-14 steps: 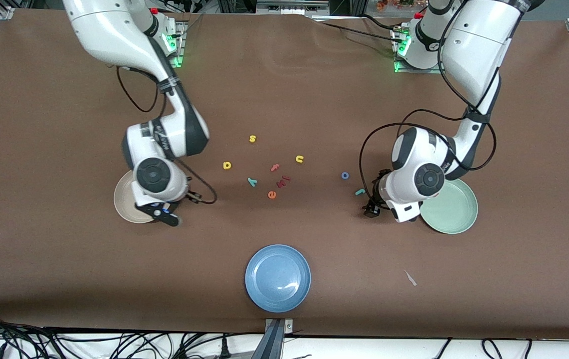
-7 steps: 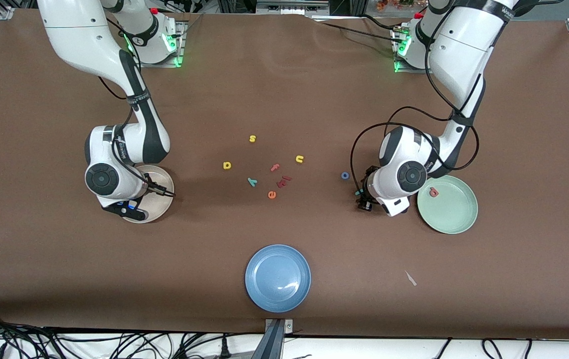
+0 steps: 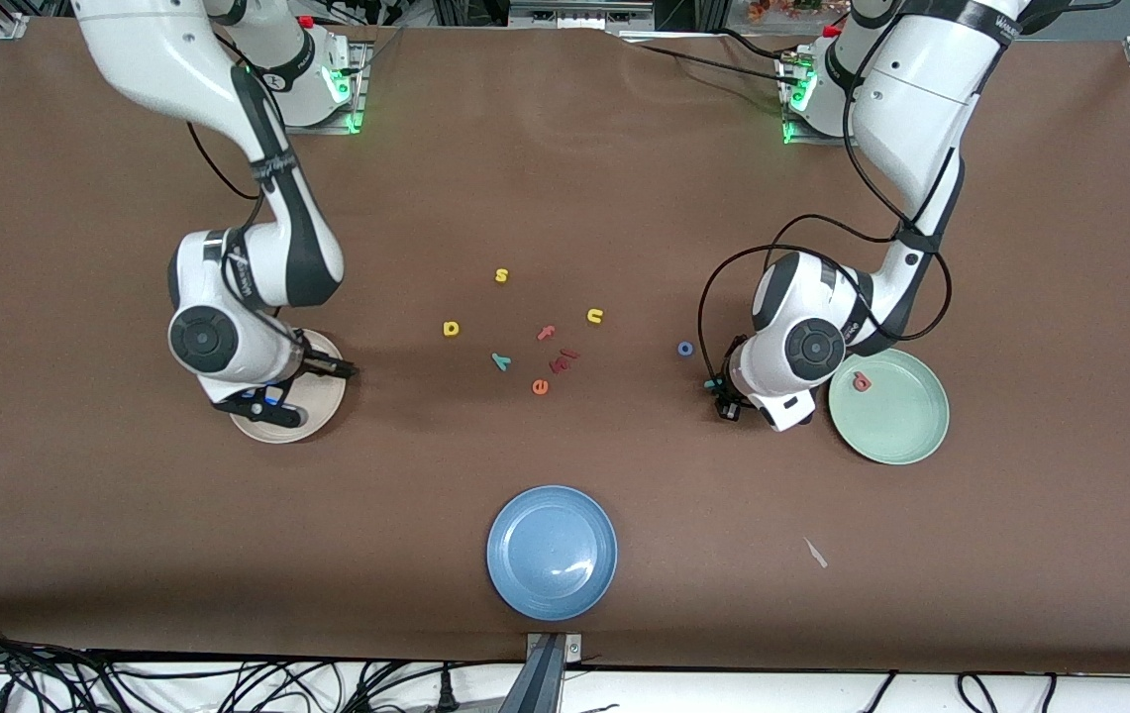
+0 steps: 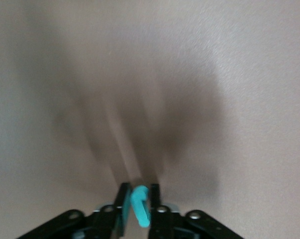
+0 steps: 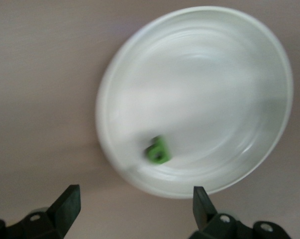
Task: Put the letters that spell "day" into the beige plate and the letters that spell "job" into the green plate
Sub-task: 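Drop the d on the beige plate while the left gripper grasps the j, then drop the j on the green plate while the right gripper reaches the y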
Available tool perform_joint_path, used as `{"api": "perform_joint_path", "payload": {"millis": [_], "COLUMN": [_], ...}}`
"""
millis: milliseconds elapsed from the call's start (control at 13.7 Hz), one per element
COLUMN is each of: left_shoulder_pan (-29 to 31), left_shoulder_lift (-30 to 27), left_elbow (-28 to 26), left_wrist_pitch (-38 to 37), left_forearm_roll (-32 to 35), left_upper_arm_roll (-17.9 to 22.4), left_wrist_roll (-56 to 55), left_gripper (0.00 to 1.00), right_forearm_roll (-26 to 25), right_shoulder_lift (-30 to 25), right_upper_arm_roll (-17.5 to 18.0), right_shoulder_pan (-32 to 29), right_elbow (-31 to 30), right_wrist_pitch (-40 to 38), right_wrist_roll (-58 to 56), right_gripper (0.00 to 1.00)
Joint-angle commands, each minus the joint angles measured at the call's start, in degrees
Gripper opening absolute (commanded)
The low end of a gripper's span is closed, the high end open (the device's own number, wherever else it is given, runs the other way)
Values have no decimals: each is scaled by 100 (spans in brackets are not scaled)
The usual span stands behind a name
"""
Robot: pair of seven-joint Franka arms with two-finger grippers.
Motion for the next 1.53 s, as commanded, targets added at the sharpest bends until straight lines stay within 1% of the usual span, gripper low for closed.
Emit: {"api": "perform_joint_path", "payload": {"millis": [0, 146, 218, 364, 437, 582, 655, 801, 873, 946, 1019, 1092, 1165, 1237, 1310, 1456], "left_shoulder_pan": [72, 291, 414, 783, 1011, 1468, 1696, 2136, 2295, 2436, 2515, 2577, 2604, 2648, 2657, 2605], "left_shoulder_lift": [-137, -479, -646, -927, -1042, -1122, -1113, -1043, -964, -877, -719, -526, -429, -401, -392, -436], "left_elbow": [22, 31, 83, 145, 145, 145, 136, 84, 92, 101, 118, 145, 136, 136, 136, 136], "left_wrist_pitch": [-76, -259, -504, -1066, -1339, -1901, -2043, -2097, -2088, -2071, -2019, -1948, -1765, -1694, -1693, -1702], "left_forearm_roll": [283, 222, 213, 186, 186, 195, 204, 265, 283, 379, 667, 1026, 1152, 1136, 1127, 1127], "left_upper_arm_roll": [-7, -16, -25, -43, -34, -25, -16, -8, 1, 10, 1, 1, 1, -7, -7, -34], "left_wrist_roll": [425, 1119, 1392, 2347, 2979, 4306, 4930, 5863, 6295, 6612, 6763, 6782, 6782, 6782, 6774, 6765], "left_gripper": [0, 0, 0, 0, 0, 0, 0, 0, 0, 0, 0, 0, 0, 4, 25, 100], "right_forearm_roll": [79, 26, -18, -27, -53, -27, -36, -53, -62, -53, -53, -53, -53, -79, -175, -579], "right_shoulder_lift": [-303, -356, -330, -260, -129, 231, 319, 539, 644, 732, 838, 987, 1145, 1329, 1461, 1463], "right_upper_arm_roll": [567, 990, 1192, 1465, 1553, 1580, 1581, 1581, 1581, 1581, 1581, 1572, 1572, 1572, 1563, 1546], "right_shoulder_pan": [38, 38, 38, 64, 143, 196, 240, 398, 512, 565, 644, 679, 680, 680, 671, 654], "right_elbow": [-120, -50, -41, -32, 55, 580, 635, 636, 610, 583, 583, 592, 592, 635, 644, 645], "right_wrist_pitch": [-103, -77, 80, 633, 705, 610, 557, 749, 1037, 1336, 1591, 1881, 2205, 2470, 2655, 2719], "right_wrist_roll": [-115, -167, -176, -508, -658, -843, -1009, -1291, -1310, -1310, -1301, -1301, -1310, -1310, -1310, -1310], "right_gripper": [100, 100, 100, 100, 100, 100, 100, 99, 94, 84, 76, 73, 71, 71, 70, 69]}}
